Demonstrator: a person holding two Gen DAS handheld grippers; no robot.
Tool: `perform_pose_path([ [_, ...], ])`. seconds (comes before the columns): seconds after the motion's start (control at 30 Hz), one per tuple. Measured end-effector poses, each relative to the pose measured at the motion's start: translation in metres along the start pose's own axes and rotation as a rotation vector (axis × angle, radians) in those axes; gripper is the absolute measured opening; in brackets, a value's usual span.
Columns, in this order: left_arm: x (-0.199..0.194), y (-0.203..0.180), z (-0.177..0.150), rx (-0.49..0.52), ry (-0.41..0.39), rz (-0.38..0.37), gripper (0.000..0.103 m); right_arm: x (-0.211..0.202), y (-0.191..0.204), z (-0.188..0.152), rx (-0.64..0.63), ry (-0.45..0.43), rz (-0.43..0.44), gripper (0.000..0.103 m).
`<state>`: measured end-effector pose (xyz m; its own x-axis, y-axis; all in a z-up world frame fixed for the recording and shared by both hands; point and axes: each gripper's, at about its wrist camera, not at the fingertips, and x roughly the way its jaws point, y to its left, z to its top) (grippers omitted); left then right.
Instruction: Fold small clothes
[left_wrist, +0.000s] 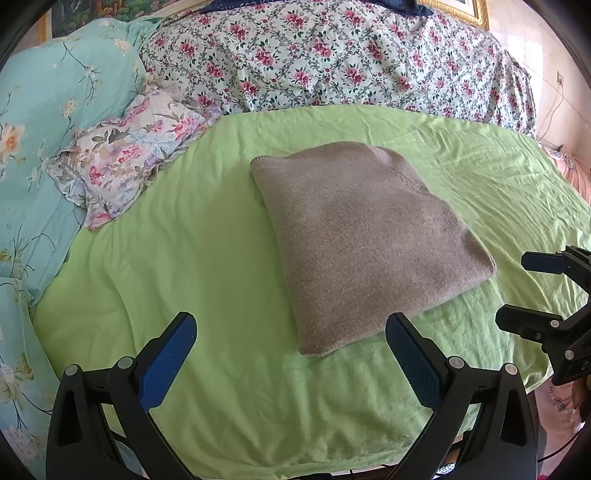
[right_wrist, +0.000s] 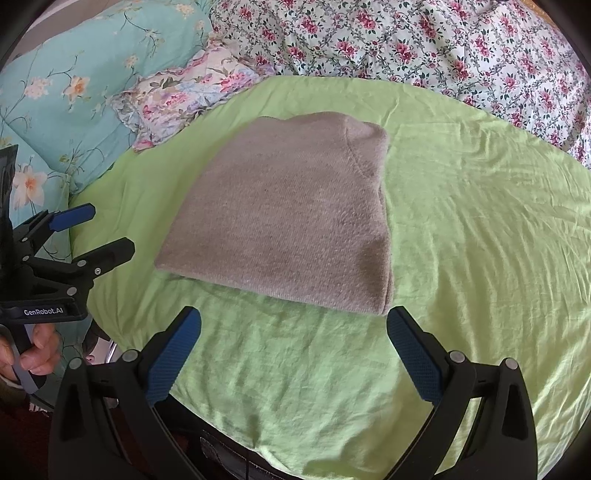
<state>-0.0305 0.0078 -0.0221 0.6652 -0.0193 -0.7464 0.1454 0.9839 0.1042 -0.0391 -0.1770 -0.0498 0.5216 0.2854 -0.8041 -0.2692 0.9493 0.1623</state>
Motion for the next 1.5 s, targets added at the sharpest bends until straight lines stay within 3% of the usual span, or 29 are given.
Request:
perform_pose_path([
  [1.5,-0.002,0.0013,0.0046,0.004,-0.009,0.006,0.102,-0.0023,-0.0089,0.005,-0.012,-0.001,0.0,0.101],
])
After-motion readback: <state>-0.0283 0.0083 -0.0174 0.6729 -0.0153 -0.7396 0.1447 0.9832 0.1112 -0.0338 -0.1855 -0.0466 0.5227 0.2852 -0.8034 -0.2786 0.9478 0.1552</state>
